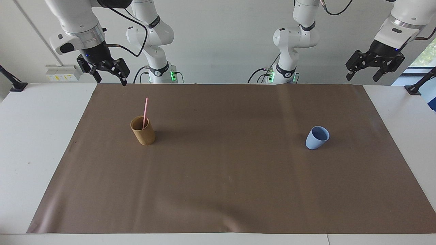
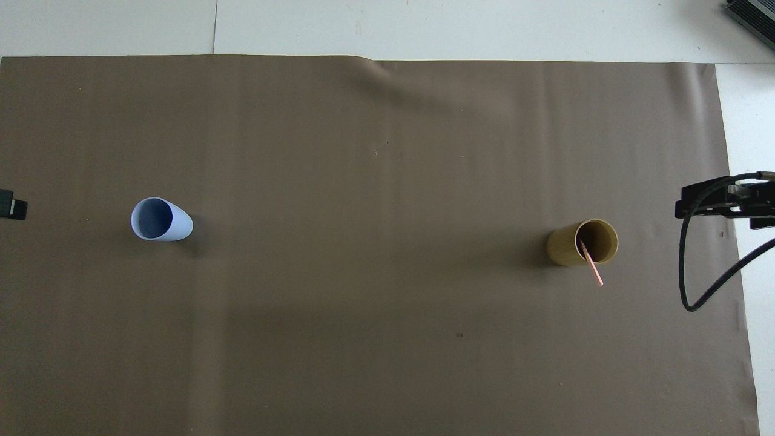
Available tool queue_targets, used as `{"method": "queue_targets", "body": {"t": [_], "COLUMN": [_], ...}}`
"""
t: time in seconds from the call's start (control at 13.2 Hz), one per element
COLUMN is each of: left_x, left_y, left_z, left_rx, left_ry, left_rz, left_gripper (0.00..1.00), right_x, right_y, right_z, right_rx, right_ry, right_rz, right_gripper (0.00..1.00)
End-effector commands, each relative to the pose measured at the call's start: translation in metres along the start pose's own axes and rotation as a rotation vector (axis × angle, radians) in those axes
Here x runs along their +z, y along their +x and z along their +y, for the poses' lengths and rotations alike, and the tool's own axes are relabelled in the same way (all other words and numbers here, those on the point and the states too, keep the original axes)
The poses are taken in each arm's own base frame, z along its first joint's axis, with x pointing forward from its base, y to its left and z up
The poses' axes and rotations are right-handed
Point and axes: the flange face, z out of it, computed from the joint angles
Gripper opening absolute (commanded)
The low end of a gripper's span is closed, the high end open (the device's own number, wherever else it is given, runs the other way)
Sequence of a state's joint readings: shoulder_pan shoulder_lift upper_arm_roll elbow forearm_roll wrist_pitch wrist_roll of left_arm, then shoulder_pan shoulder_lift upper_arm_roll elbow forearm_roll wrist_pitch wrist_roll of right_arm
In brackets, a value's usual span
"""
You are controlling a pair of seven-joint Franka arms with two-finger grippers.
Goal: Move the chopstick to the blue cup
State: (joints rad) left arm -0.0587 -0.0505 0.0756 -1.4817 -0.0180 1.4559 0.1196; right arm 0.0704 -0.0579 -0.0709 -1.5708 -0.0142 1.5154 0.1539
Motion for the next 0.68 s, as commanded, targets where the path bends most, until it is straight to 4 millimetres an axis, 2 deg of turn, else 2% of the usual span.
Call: {"method": "queue_targets", "body": {"t": [0.0, 0.61], "left_x": [-0.001, 0.004], "left_y": [0.000, 0.000], "left_z": [0.002, 0.012], "left_rx": [0.028, 0.100], "left_ry": [-0.001, -0.003], "left_rz": [0.011, -0.003], "left_gripper": [1.00, 1.00], "right_x": [0.000, 0.004], "right_y": [-0.004, -0.009], "right_z": [0.002, 0.006], "right_rx": [-0.095, -0.092], "right_ry": [0.014, 0.012], "right_rz": [0.011, -0.002], "right_gripper": [1.00, 1.00]}}
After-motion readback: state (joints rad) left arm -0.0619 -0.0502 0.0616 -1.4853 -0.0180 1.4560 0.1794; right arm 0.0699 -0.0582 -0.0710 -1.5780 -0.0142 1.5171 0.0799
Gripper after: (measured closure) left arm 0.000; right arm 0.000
